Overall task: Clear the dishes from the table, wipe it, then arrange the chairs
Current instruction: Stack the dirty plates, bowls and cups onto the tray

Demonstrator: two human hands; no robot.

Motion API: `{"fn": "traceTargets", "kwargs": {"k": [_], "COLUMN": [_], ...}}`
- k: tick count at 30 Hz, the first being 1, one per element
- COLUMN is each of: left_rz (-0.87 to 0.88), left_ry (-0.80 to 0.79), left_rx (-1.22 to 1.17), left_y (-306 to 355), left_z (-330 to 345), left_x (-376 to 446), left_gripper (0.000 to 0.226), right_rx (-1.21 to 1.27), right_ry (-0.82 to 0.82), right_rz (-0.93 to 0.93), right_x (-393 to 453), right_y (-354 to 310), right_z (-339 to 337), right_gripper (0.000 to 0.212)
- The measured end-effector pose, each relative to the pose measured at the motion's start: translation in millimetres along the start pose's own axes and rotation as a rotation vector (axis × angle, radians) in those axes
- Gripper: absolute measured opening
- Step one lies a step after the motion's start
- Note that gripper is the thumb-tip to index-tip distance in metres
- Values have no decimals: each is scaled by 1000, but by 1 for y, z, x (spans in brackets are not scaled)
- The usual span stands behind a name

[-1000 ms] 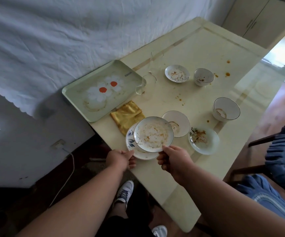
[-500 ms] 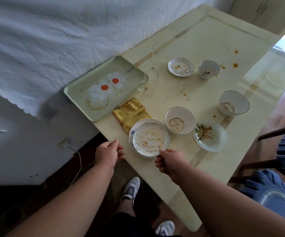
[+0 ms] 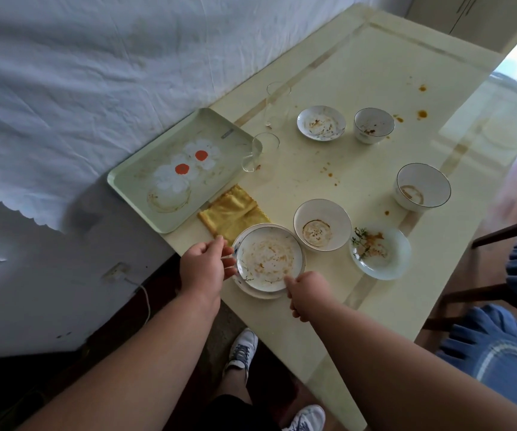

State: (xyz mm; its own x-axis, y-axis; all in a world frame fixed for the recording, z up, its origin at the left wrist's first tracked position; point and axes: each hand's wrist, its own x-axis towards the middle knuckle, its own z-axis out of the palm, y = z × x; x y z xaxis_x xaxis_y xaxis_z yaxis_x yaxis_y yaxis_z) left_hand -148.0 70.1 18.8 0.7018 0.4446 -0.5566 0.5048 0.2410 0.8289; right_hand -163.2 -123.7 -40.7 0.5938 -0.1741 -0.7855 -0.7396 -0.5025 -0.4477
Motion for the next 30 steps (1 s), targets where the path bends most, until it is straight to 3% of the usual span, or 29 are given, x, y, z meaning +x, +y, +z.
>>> {"fn": "traceTargets", "kwargs": {"k": [4, 7, 13, 19, 26, 30], "left_rz": [48, 79, 37, -80, -243, -288], "left_ry": [-82, -169, -364, -523, -458, -407], "left_rx": [20, 64, 110, 173, 395, 355], "left_y": [20, 42, 94, 128, 100, 91], "left_z": [27, 54, 133, 241, 333, 362], "left_x": [-7, -3, 30, 62, 144, 189], "left_gripper": [22, 22, 21, 23, 29, 38], "right_rx": [-183, -146, 190, 768, 1051, 1062], "right_ry": [20, -5, 135, 376, 544, 582], "right_rz": [-30, -77, -153, -86, 60, 147], "right_x": [-5, -18, -36, -18, 8, 12], "right_y": [-5, -14, -45, -59, -32, 1], "right_z": [-5, -20, -82, -157, -204, -207], "right_gripper": [46, 46, 45, 38, 32, 31]}}
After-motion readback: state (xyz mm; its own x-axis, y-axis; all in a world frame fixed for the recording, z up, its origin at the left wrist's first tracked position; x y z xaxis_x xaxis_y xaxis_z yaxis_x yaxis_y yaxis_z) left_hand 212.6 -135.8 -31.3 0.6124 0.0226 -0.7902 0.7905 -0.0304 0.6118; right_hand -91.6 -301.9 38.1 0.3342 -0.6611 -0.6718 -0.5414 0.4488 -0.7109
